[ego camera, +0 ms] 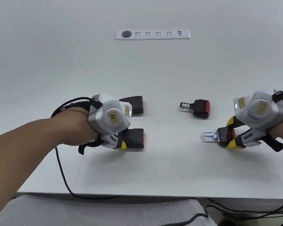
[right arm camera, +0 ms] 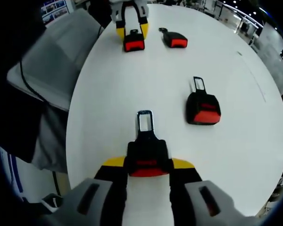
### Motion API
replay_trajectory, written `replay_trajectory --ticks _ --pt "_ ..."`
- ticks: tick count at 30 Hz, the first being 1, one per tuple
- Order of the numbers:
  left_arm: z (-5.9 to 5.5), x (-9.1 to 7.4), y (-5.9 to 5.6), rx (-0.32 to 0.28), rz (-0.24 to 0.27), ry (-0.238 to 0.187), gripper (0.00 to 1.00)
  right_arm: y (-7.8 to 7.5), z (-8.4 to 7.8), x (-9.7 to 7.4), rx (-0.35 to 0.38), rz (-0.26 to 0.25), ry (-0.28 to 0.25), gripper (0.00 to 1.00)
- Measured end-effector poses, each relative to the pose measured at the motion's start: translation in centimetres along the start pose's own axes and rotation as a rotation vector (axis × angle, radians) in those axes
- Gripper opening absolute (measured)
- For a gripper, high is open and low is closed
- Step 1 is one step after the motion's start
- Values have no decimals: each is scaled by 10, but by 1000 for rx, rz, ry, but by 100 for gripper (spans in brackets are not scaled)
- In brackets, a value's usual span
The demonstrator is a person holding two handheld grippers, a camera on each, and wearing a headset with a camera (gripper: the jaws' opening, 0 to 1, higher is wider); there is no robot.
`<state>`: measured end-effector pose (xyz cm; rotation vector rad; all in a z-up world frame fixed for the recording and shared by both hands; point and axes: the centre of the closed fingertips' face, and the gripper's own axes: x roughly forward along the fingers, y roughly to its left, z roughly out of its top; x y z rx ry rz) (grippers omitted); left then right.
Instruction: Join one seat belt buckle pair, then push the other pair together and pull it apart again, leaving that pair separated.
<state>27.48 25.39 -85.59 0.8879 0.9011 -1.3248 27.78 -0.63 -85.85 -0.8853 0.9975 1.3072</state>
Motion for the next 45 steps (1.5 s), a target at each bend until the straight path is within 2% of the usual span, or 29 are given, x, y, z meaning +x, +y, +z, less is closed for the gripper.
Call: replay_trajectory --ticks 3,5,11,17,21,38,45 --pt "0 1 -1 -8 -1 -11 32 2 2 0 16 -2 1 34" --pt "0 2 -2 -4 -1 -9 32 6 9 3 15 -1 -15 34" --pt "-1 3 -2 -1 -14 3 32 9 24 9 -2 -12 -24 34" --pt "-3 6 -3 -5 -12 9 32 12 43 17 -1 -22 -54 35" --pt "-3 6 -3 -20 -14 9 32 8 53 22 16 -33 -82 35" --pt "-3 8 -3 -13 -19 29 32 14 107 43 16 -57 -169 35" --pt "-3 7 -3 -8 -20 38 32 14 122 48 38 -75 -184 35"
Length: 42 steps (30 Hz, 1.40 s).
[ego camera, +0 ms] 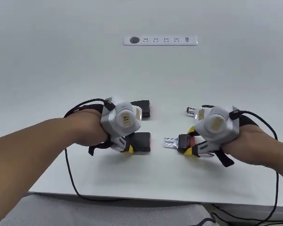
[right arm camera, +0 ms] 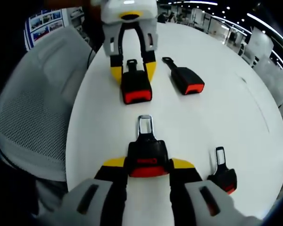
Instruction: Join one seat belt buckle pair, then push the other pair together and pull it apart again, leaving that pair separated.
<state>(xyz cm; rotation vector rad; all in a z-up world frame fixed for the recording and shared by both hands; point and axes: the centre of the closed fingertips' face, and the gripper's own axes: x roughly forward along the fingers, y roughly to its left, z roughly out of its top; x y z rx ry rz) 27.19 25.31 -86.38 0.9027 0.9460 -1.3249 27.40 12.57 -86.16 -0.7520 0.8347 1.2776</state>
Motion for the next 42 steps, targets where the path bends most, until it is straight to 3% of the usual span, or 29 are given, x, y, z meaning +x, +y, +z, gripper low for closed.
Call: replay_trajectory --ticks 14,21,28,36,42 --pt "0 0 -1 3 -3 13 32 8 29 17 -35 12 -16 35" --pt "0 1 -1 4 -2 13 32 6 30 16 -85 -8 1 35" --pt "1 1 -1 4 -2 12 32 8 41 22 -69 12 -34 34" --pt "1 0 -2 26 -9 -5 32 8 43 26 -65 30 -37 33" --pt "1 1 -2 31 -13 14 31 10 52 32 -67 28 -50 32"
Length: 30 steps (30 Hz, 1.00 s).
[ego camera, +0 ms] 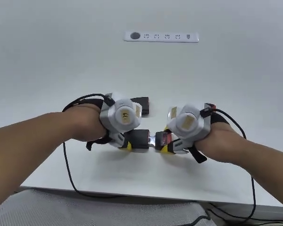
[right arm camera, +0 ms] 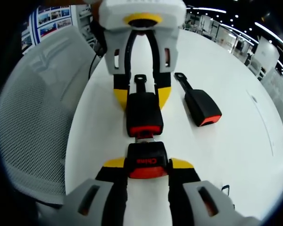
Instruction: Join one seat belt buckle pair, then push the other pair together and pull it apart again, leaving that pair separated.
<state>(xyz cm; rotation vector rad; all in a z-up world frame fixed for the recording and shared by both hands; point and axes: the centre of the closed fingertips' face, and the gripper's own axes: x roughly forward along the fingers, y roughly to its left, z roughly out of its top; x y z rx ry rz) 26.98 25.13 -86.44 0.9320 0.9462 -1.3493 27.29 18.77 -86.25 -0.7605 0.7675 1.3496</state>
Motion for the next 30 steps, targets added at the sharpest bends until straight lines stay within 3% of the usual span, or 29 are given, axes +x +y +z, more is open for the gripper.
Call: replay_trajectory --ticks 4,20,30 --pt "-1 0 -1 11 -4 2 31 2 6 4 19 -3 -18 31" --pt "-5 -1 1 11 -14 7 30 4 2 1 -15 -1 4 31" --pt "-4 -2 1 -4 -6 3 30 4 0 -1 11 -6 7 31"
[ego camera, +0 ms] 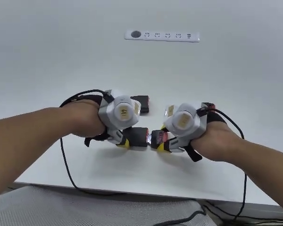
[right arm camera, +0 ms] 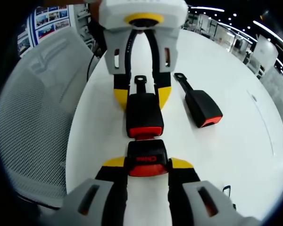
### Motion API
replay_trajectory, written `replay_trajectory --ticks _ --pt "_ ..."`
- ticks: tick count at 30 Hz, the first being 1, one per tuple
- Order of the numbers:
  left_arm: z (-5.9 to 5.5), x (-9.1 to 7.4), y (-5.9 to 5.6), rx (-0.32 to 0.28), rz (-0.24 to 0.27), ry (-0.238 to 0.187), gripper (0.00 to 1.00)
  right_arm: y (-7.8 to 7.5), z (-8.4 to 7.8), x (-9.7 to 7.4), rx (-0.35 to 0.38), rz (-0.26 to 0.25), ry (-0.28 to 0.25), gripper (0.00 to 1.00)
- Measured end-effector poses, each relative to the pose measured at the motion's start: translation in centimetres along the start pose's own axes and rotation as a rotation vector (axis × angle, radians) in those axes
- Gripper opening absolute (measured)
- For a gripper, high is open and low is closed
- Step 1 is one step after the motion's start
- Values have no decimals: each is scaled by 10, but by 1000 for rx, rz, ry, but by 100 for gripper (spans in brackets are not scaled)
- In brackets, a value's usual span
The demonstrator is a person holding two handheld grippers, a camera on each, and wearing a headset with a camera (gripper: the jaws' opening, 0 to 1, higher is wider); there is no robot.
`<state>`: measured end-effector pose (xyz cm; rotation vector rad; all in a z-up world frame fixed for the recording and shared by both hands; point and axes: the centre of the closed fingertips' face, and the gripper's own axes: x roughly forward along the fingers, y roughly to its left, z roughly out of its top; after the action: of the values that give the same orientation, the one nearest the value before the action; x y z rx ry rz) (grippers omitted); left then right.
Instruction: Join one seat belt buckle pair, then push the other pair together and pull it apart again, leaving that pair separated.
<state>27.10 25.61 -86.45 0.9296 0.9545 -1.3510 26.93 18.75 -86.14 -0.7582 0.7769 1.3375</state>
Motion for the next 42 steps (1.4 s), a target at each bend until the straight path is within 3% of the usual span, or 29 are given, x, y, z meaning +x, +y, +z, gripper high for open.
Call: replay_trajectory --ticks 7,12,14,17,21,27,29,32,36,42 --pt "1 -1 -1 -15 3 4 32 0 1 1 13 7 25 33" --pt "2 0 -2 -6 9 18 33 -1 1 0 -2 5 15 35" --pt "2 0 -2 -11 15 29 34 0 1 0 -27 7 13 35" --pt "1 -3 3 4 48 30 38 -1 4 -4 -7 -1 3 36" --pt "-1 -12 3 -16 59 14 39 -3 9 -15 11 -19 -24 37" --pt "-4 -33 12 -50 92 -15 44 -5 8 -35 0 -19 -49 36" --pt "-5 -41 19 -33 116 6 46 -13 4 -43 7 -35 -55 36" --pt "5 -48 36 -61 144 -51 48 -25 -9 -51 42 -51 -50 36" --pt "13 -54 61 -83 191 -91 48 -46 -26 -61 63 -110 -35 37" --pt "14 -52 93 -100 210 -98 52 -81 -50 -81 101 -183 -15 37"
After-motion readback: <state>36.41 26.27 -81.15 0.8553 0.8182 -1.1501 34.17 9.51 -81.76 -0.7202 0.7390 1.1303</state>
